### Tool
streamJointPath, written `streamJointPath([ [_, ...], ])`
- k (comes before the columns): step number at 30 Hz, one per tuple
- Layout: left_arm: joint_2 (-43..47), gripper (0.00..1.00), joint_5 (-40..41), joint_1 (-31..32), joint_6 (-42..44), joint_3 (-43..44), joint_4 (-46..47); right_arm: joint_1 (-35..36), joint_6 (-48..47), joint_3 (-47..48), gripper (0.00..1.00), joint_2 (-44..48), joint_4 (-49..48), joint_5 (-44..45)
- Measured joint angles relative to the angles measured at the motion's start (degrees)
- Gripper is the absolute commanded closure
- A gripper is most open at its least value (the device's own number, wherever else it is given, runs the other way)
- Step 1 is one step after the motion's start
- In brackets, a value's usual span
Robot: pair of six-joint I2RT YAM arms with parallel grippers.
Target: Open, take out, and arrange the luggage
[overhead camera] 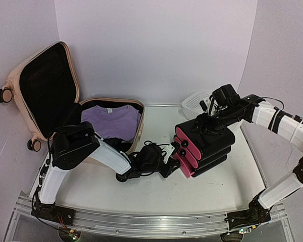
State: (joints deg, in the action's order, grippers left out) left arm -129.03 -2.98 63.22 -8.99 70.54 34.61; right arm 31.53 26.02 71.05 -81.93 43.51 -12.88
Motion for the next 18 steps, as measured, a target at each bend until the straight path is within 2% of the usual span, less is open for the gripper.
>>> streamJointPath([
  [8,9.4,0.71,1.0,0.2,-0.1,-13.1,-0.7,0.0,0.0,-0.3,0.41,0.3,0.0,0.0],
  [13,12.3,0.67,1.7,0.7,-1.8,-17.0,-0.6,0.0,0.0,-0.4,0.41,0.3,0.0,0.0],
  [15,12.3,0.59,1.8,0.8,-2.6,-17.1,-0.6,0.0,0.0,-0.4,0.41,0.3,0.0,0.0],
  [18,12.6,0.32,1.6,0.8,-3.1,-17.4,-0.4,0.0,0.0,-0.4,0.41,0.3,0.0,0.0],
])
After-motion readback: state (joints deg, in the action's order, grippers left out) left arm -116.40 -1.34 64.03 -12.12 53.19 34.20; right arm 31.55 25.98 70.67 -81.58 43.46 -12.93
